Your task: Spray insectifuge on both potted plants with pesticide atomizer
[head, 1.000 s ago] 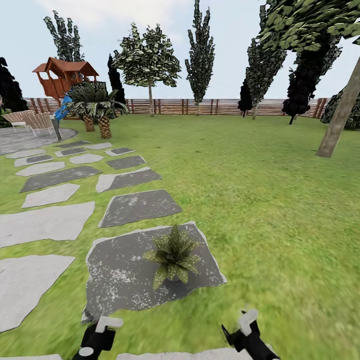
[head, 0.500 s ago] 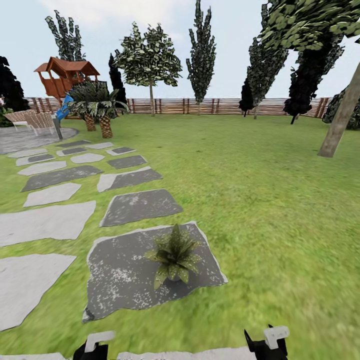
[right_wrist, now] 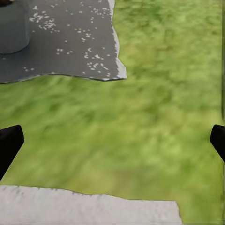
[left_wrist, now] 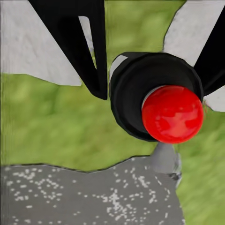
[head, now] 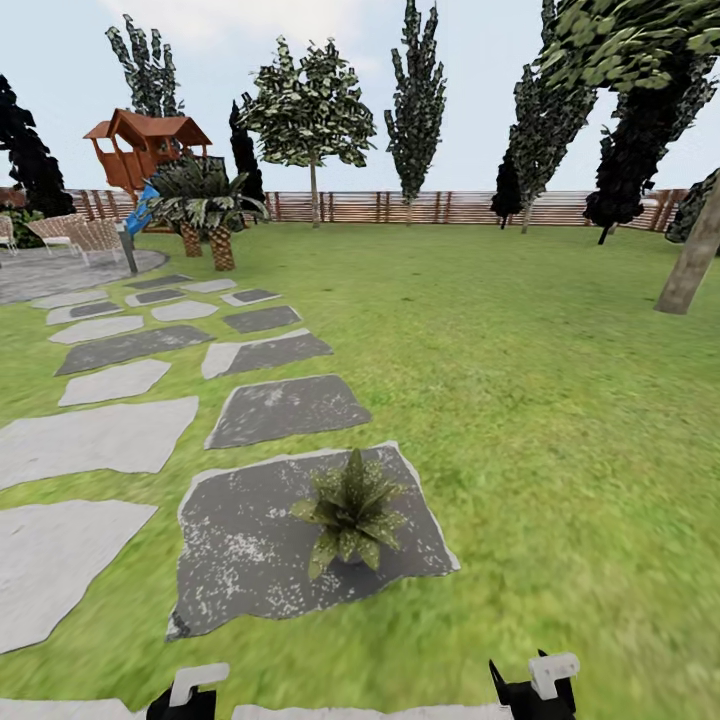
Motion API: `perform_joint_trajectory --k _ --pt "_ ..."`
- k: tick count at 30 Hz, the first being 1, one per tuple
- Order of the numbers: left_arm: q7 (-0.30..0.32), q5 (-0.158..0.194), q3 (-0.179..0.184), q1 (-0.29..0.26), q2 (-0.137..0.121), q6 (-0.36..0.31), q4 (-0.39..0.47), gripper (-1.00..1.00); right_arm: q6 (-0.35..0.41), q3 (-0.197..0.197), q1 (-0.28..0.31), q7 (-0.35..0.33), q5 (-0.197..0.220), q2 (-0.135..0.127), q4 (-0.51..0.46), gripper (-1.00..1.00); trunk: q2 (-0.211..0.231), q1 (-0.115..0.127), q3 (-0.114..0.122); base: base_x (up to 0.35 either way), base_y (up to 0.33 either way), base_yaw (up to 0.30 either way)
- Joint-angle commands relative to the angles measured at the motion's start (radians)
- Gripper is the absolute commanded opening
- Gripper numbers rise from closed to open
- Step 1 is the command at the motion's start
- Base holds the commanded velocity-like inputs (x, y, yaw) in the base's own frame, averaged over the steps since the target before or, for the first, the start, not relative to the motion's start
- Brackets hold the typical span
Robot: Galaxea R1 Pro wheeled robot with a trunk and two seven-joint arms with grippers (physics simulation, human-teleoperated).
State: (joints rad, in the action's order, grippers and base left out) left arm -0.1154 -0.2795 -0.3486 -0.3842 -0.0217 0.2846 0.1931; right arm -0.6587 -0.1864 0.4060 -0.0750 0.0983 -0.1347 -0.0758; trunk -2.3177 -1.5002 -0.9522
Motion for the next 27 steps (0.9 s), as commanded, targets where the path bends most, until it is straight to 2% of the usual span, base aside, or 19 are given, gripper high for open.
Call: perform_joint_trajectory --k 1,5,22,27 --pt "-0.004 -0.011 -0.004 0.0 0.0 0.005 -0.001 -1.0 -0.002 -0.004 0.0 -0.008 0.011 0.001 0.001 1.0 0.0 0.0 -0.001 0.17 -0.23 0.001" --pt "-0.004 -0.011 -0.004 0.001 0.002 0.006 -0.001 -1.0 -0.002 -0.004 0.001 -0.008 0.011 0.001 0.001 1.0 0.0 0.0 -0.001 0.062 -0.263 -0.092" --pt "-0.004 -0.012 -0.003 0.001 0.002 0.005 -0.001 -1.0 -0.002 -0.002 0.0 -0.008 0.011 0.0 0.001 1.0 0.0 0.0 -0.001 0.0 -0.277 -0.297" --pt "-0.004 -0.014 -0.001 0.001 0.002 0.005 -0.001 -1.0 -0.002 -0.002 0.0 -0.008 0.011 0.0 0.0 1.0 0.0 0.0 -0.001 0.069 -0.296 -0.086"
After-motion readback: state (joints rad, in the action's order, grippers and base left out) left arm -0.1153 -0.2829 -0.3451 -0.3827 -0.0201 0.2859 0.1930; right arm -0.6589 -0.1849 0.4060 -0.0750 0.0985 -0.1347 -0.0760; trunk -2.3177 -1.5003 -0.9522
